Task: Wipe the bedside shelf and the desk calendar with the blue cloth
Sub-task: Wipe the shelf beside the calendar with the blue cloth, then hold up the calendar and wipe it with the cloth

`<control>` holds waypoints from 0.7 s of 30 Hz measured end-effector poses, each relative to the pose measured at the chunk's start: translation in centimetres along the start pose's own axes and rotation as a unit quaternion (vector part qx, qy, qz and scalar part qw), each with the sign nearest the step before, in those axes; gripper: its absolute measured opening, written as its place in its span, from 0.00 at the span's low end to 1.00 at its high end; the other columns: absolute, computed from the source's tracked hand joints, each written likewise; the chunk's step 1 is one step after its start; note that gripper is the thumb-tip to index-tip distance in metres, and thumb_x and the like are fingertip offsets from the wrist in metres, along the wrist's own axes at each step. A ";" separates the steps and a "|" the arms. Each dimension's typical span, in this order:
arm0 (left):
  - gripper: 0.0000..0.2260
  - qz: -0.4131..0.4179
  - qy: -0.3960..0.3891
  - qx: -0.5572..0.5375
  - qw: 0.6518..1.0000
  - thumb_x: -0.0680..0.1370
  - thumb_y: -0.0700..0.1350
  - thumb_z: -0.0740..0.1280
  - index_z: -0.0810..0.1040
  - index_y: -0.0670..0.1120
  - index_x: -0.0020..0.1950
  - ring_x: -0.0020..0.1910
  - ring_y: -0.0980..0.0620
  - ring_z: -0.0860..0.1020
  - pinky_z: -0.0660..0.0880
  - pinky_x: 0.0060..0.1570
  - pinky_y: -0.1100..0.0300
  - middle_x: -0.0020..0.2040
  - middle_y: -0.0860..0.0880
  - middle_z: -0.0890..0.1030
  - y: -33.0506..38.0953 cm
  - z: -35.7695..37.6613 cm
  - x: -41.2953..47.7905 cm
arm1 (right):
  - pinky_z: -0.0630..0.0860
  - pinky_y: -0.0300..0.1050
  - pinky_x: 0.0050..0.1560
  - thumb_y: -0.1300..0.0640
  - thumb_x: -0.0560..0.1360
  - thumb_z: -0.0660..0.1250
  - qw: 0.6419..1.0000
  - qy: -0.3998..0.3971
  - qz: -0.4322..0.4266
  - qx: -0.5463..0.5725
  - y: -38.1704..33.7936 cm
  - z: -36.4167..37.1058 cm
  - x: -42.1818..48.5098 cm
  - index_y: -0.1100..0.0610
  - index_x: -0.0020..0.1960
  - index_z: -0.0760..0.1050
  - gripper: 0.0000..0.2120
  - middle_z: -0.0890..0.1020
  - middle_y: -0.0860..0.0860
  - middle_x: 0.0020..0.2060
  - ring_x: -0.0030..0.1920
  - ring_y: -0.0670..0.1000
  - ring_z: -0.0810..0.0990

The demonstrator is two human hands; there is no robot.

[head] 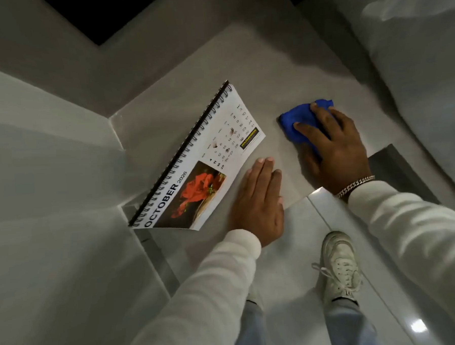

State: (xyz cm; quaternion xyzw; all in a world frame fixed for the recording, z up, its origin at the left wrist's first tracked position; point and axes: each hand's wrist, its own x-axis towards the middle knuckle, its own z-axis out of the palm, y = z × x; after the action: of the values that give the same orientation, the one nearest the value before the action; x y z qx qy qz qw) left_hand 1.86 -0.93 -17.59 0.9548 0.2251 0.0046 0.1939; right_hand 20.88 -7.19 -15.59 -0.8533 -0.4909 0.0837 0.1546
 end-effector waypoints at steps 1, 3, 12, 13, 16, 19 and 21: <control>0.23 -0.008 -0.017 -0.003 1.000 0.79 0.46 0.56 0.65 0.40 0.73 0.79 0.41 0.57 0.59 0.76 0.46 0.78 0.40 0.63 0.1 -0.4 -0.1 | 0.68 0.65 0.64 0.56 0.76 0.62 1.000 0.000 0.009 -0.006 -0.4 -0.2 -0.3 0.58 0.66 0.72 0.19 0.69 0.63 0.70 0.66 0.71 0.67; 0.23 -0.017 -0.053 -0.023 0.998 0.79 0.47 0.56 0.64 0.42 0.74 0.79 0.42 0.56 0.60 0.76 0.46 0.79 0.41 0.61 0.4 -2.1 -0.3 | 0.70 0.65 0.61 0.59 0.76 0.63 0.999 -0.007 0.025 -0.022 -1.5 -1.0 -1.0 0.60 0.64 0.73 0.17 0.70 0.65 0.68 0.62 0.72 0.69; 0.25 0.088 -0.015 -0.062 0.994 0.77 0.40 0.62 0.65 0.38 0.74 0.79 0.44 0.57 0.59 0.76 0.45 0.78 0.40 0.63 1.5 -14.8 -3.5 | 0.75 0.55 0.50 0.63 0.69 0.67 0.989 -0.115 0.077 0.053 -5.8 -4.9 -5.3 0.56 0.58 0.78 0.17 0.77 0.62 0.62 0.46 0.68 0.76; 0.27 0.094 -0.001 -0.049 0.994 0.77 0.40 0.63 0.62 0.38 0.75 0.80 0.44 0.56 0.58 0.77 0.44 0.78 0.40 0.61 0.7 -16.1 -3.4 | 0.74 0.54 0.51 0.62 0.69 0.67 0.987 -0.122 0.083 0.070 -6.2 -5.0 -5.9 0.55 0.58 0.78 0.17 0.77 0.61 0.62 0.46 0.67 0.76; 0.28 0.074 0.006 0.013 0.997 0.79 0.43 0.59 0.56 0.39 0.78 0.80 0.43 0.51 0.54 0.77 0.42 0.80 0.40 0.56 -2.1 -19.2 -2.4 | 0.74 0.53 0.53 0.62 0.69 0.67 0.978 -0.113 0.104 0.140 -7.4 -4.9 -7.1 0.55 0.59 0.78 0.18 0.77 0.59 0.63 0.46 0.66 0.77; 0.33 0.057 -0.047 0.107 0.992 0.79 0.53 0.56 0.50 0.39 0.78 0.80 0.42 0.47 0.51 0.77 0.40 0.80 0.39 0.51 -4.8 -20.7 -0.5 | 0.75 0.53 0.56 0.63 0.71 0.67 0.954 -0.048 0.165 0.247 -9.2 -4.4 -7.8 0.55 0.59 0.78 0.17 0.77 0.59 0.64 0.52 0.66 0.79; 0.37 0.066 -0.085 0.164 0.981 0.78 0.60 0.54 0.47 0.40 0.79 0.81 0.43 0.46 0.50 0.77 0.40 0.81 0.40 0.48 -6.2 -21.0 0.8 | 0.75 0.55 0.60 0.63 0.73 0.67 0.924 0.007 0.204 0.323 -11.1 -3.7 -8.1 0.55 0.61 0.77 0.17 0.76 0.58 0.65 0.59 0.62 0.78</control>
State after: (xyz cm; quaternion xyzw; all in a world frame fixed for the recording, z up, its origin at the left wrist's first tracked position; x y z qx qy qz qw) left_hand -2.04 12.21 -0.57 0.9833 0.1420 -0.1007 0.0525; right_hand 8.90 -9.62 -8.35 -0.8394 -0.2515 0.2611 0.4051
